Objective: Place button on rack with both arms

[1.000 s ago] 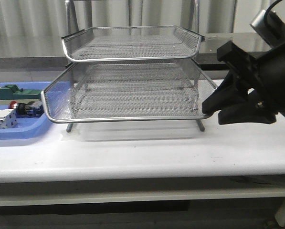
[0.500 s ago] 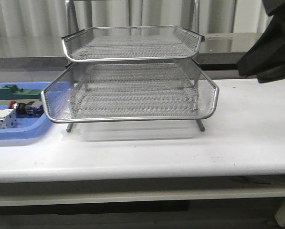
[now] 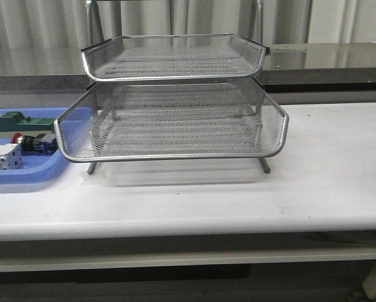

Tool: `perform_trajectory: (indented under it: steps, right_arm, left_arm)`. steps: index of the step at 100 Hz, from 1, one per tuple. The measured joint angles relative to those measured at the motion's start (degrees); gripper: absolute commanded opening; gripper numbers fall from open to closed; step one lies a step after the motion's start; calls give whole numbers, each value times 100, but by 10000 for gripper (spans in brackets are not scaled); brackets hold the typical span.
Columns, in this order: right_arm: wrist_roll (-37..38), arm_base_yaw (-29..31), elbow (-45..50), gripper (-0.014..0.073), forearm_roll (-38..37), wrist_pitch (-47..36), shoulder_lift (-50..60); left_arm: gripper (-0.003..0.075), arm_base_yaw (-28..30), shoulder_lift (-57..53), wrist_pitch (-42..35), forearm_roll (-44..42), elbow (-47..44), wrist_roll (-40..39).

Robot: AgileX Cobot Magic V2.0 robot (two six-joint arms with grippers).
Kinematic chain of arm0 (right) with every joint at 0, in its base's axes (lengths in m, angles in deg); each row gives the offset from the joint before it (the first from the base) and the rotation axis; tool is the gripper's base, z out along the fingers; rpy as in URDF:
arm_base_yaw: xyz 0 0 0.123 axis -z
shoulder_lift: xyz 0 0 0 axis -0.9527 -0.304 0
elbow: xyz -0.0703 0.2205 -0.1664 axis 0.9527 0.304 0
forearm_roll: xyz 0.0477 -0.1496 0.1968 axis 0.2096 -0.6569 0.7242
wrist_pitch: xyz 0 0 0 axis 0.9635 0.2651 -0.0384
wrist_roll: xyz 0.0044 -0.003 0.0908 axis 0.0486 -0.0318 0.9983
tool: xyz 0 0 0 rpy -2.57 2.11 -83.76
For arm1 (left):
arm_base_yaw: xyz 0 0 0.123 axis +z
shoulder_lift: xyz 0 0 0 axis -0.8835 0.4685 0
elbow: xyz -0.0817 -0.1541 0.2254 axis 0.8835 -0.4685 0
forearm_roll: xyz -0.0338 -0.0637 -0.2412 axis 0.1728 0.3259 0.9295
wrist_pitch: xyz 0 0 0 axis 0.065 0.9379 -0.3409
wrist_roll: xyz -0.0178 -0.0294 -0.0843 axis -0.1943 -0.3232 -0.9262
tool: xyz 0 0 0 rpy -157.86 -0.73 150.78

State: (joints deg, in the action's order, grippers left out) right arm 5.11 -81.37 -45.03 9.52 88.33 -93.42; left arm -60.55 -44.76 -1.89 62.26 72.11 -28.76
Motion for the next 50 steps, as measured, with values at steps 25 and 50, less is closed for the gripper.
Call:
perform_trajectory:
  steps: [25,50]
  right_arm:
    - [910,0,-164,308,-1302,780,919]
    - [1025,0,-173,180,-1419,1029,1639]
  left_arm:
    - [4,0,0,0,0,0,0]
    - [4,0,0,0,0,0,0]
